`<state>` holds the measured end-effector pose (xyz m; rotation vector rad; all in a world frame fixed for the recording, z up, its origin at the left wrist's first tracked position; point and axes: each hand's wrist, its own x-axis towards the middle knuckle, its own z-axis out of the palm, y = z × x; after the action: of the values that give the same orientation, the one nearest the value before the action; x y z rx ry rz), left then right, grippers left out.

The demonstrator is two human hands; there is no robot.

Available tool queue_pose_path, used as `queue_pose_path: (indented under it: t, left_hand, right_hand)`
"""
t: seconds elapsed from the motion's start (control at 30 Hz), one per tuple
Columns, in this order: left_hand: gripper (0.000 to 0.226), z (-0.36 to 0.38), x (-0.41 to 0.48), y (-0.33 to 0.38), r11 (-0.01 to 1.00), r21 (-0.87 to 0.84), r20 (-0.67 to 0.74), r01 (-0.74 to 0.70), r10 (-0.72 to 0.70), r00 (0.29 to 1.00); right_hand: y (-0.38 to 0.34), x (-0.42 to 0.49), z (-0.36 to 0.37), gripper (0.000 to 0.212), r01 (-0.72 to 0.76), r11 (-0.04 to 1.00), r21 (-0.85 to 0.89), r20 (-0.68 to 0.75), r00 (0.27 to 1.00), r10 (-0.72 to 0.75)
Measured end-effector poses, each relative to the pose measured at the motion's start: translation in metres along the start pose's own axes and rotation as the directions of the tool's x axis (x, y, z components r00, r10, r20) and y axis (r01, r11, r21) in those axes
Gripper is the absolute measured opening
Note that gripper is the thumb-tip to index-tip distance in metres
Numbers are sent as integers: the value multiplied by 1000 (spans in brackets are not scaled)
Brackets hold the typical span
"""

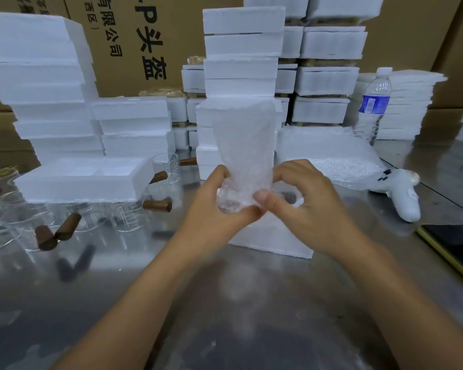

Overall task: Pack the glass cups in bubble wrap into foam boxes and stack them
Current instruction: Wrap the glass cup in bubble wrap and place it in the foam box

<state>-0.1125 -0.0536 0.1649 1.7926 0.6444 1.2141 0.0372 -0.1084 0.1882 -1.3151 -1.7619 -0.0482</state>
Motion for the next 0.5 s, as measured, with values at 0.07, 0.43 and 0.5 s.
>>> queue_pose_path:
  t: [0.07,0.43,0.5]
  left_hand:
    - [40,1,-3,3,993,94,34,-70,67,997]
    - [71,4,-9,7,968,170,79,-185,174,982]
    - [78,4,-9,6,964,166,97,-210,196,976]
  right_hand:
    - [1,0,3,22,-30,997,76,-79,996,36]
    - [9,3,-1,42,-341,801,492,12,923,385]
    - [6,3,-2,29,-295,835,464,-19,939,342]
